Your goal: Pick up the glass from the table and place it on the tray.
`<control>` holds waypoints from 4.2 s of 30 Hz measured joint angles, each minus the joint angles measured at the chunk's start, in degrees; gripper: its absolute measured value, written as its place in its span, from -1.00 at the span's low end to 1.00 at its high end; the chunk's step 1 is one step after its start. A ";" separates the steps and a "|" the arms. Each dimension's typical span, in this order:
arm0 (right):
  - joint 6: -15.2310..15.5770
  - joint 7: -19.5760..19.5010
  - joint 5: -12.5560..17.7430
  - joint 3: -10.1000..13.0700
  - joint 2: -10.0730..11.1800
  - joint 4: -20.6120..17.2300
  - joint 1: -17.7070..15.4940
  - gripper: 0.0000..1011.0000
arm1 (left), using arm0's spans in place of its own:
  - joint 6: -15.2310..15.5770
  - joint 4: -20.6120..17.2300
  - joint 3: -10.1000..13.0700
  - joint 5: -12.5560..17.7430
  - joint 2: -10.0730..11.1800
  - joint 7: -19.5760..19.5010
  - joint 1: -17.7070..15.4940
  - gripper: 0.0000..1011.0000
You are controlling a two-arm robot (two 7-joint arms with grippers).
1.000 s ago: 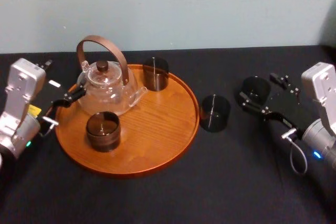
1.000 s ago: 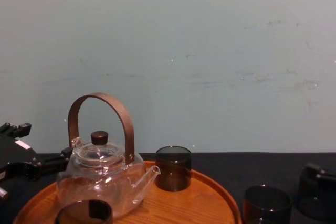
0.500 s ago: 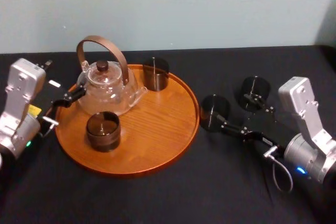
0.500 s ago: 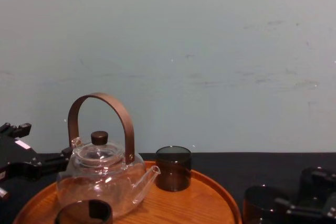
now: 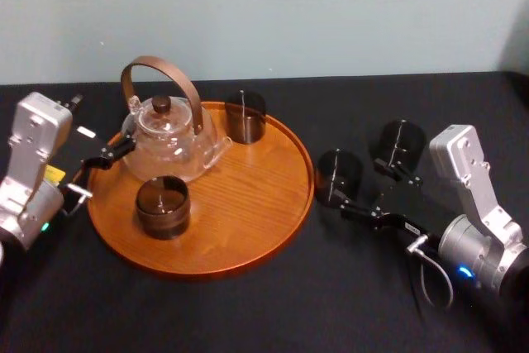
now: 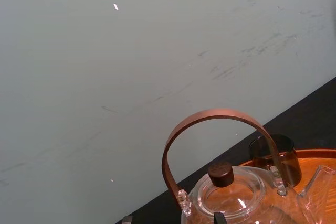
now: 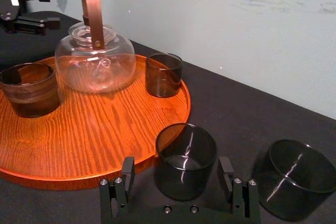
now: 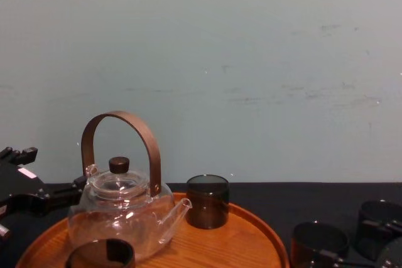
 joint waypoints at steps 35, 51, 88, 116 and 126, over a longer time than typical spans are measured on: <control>3.56 4.78 -1.36 3.57 -5.26 6.22 2.25 0.98 | 0.00 0.00 0.00 0.00 0.00 0.00 0.00 0.98; 3.23 6.62 -2.82 3.47 -7.46 10.52 5.68 0.98 | 0.00 0.00 0.00 0.00 0.00 0.00 0.00 0.98; -0.03 10.01 -2.31 2.36 -9.10 15.44 8.88 0.98 | 0.00 0.00 0.00 0.00 0.00 0.00 0.00 0.98; -0.04 11.22 -1.03 2.42 -8.24 13.92 8.17 0.78 | 0.00 0.00 0.00 0.00 0.00 0.00 0.00 0.98; 0.86 11.71 -0.25 1.40 -5.93 6.49 5.74 0.78 | 0.00 0.00 0.00 0.00 0.00 0.00 0.00 0.98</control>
